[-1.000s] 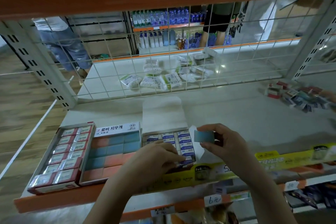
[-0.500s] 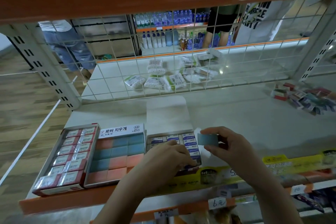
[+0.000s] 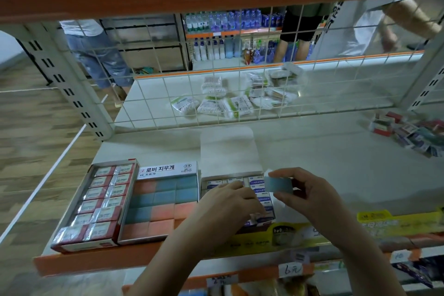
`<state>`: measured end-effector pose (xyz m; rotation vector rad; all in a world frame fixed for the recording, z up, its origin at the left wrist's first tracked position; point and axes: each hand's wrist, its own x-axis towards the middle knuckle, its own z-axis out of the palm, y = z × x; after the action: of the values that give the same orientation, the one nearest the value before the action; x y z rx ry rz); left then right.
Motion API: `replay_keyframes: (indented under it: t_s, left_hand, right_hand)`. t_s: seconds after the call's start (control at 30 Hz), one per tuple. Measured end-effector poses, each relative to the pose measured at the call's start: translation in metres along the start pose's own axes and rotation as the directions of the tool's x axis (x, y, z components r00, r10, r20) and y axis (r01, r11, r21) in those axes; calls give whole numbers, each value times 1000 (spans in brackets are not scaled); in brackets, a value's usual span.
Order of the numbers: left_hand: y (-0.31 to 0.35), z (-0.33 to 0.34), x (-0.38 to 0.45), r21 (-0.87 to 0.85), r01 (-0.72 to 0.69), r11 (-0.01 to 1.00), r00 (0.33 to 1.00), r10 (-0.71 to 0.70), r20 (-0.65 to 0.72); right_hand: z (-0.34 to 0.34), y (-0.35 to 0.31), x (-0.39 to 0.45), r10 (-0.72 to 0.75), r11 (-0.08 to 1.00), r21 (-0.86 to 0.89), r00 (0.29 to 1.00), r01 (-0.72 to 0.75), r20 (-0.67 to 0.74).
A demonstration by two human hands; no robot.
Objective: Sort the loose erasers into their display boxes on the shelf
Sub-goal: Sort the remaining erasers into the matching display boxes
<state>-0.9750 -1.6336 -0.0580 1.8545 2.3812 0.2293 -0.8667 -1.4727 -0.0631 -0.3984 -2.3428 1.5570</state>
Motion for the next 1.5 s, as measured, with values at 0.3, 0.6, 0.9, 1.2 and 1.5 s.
replay_keyframes:
  t_s: [0.3,0.6,0.9,1.2,1.5]
  left_hand:
    - [-24,-31,-64,-1,147,989,959,-142,-245]
    - [-64,-10,-143,-9,350,937,911,-343,-230]
    - [-70,7,-146,-97,402,911,884,-413,-216]
    - [-71,9,-149,-164,391,906,889,-418,-186]
    - [-68,7,-150,-157,361,919,898,-388,-207]
  right_hand:
    - [36,-38,19,-137,980,-121,979,156,150]
    - [123,-60,22,-323,806,-358,857,471,402]
    - [137,-46,20,-208,631,-605,857,486,471]
    - [127,-44,25,-106,625,-585,798,517,593]
    - [123,-52,26,-98,663,-534,769,524,632]
